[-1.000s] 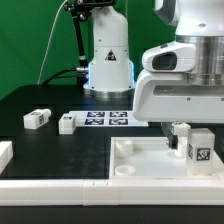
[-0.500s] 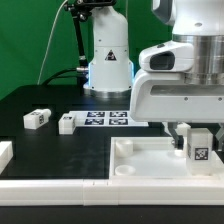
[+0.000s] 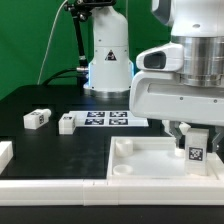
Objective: Assemble one leg
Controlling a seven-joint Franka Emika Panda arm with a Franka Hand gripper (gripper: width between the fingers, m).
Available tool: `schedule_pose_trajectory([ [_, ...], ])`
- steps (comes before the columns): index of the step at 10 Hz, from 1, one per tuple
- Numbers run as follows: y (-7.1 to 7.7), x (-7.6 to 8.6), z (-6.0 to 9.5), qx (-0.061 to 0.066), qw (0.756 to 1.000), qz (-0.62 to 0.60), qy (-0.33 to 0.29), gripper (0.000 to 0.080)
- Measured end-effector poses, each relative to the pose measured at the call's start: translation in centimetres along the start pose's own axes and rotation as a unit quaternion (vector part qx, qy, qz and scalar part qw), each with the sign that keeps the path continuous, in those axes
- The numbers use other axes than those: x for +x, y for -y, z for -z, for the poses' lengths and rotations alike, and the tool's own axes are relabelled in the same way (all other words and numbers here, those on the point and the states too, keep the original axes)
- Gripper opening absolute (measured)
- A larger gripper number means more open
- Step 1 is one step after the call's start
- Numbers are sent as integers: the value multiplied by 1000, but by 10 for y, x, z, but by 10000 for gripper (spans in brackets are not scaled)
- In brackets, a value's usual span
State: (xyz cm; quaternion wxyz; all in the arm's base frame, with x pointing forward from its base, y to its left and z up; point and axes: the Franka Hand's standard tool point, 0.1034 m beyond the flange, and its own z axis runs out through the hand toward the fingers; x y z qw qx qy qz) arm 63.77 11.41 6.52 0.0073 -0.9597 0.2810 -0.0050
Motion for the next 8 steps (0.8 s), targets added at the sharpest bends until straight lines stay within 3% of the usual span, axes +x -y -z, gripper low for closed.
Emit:
schedule_pose_trajectory([
  [3, -2, 1, 0, 6, 983, -182, 7, 293],
  [5, -2, 1, -1, 8, 937, -348, 14, 293],
  [8, -2, 0, 0, 6, 887, -461, 20, 293],
])
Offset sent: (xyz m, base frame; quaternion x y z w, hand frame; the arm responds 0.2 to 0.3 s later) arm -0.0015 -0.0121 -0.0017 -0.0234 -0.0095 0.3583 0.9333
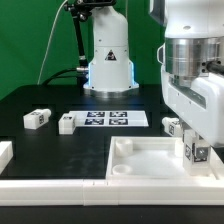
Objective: Assemble one leg
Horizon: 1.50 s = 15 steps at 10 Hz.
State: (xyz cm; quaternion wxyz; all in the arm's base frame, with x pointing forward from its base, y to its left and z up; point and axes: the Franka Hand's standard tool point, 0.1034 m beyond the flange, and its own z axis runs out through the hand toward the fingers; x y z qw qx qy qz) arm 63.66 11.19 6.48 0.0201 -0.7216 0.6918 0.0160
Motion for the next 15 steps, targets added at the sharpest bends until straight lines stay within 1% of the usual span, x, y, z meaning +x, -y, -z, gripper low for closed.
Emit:
schedule_pose_trajectory([
  [1, 0, -1, 0, -2, 1000, -22, 0, 293],
  [3, 0, -1, 0, -2, 1000, -1, 0, 302],
  [4, 0, -1, 0, -2, 1000, 0, 0, 479],
  [5, 0, -1, 0, -1, 998, 64, -1, 611],
  [6, 0, -2, 0, -2, 991, 134, 0, 611],
  [7, -1, -4, 0, -4, 983, 184, 1, 639],
  [8, -1, -5, 0, -4, 972, 234, 1, 639],
  [10, -2, -12, -2, -6, 940, 342, -7, 648],
  [11, -3, -14, -2, -9, 912, 409, -11, 649],
  [13, -2, -14, 0, -21, 846, 532, -19, 649],
  [14, -1, -9, 2, -26, 826, 563, -15, 649],
  [15, -1, -5, 3, -28, 792, 610, -13, 649],
])
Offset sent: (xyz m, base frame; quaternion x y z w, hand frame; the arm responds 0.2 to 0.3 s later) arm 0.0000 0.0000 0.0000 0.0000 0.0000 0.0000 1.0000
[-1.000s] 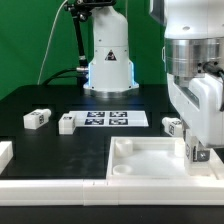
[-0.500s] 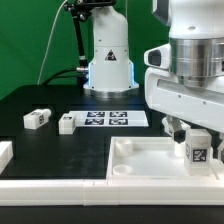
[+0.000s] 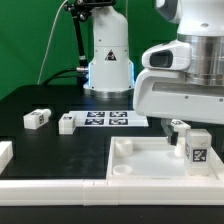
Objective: Assemble one leg
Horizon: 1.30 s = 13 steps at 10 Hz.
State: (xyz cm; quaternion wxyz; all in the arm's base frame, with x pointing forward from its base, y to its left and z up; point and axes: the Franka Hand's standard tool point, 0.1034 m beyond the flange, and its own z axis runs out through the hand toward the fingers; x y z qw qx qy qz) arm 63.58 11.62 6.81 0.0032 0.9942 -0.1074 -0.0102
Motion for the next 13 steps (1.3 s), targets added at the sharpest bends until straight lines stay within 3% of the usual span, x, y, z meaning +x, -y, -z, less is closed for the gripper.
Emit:
schedule_pose_trajectory([
  [2, -2, 2, 2, -7, 994, 106, -4, 649],
  [5, -3, 3, 2, -7, 993, 117, -5, 623],
  [7, -3, 2, 1, -7, 996, 90, -4, 288],
  [8, -4, 2, 1, -7, 996, 92, -4, 290],
  [11, -3, 3, 1, 1, 998, -66, -6, 290],
  [13, -13, 3, 1, 1, 985, -172, -9, 290],
])
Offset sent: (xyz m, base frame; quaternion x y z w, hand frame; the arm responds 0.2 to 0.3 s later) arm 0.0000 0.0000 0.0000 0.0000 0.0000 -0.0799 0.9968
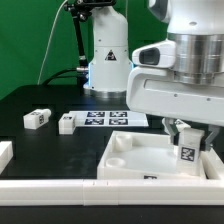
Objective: Assemble one leg
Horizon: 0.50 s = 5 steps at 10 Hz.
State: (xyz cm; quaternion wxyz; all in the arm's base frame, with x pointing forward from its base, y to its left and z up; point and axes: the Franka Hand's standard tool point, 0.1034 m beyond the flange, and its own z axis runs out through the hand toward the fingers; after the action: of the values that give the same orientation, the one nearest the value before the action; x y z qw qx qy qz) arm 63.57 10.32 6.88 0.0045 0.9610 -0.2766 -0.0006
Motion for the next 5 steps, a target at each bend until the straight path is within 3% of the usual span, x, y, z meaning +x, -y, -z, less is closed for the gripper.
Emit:
schedule_pose_trajectory([
  [3, -17, 6, 1, -15, 992, -123, -11, 298],
  [5, -27, 7, 1, -32, 985, -170, -13, 303],
])
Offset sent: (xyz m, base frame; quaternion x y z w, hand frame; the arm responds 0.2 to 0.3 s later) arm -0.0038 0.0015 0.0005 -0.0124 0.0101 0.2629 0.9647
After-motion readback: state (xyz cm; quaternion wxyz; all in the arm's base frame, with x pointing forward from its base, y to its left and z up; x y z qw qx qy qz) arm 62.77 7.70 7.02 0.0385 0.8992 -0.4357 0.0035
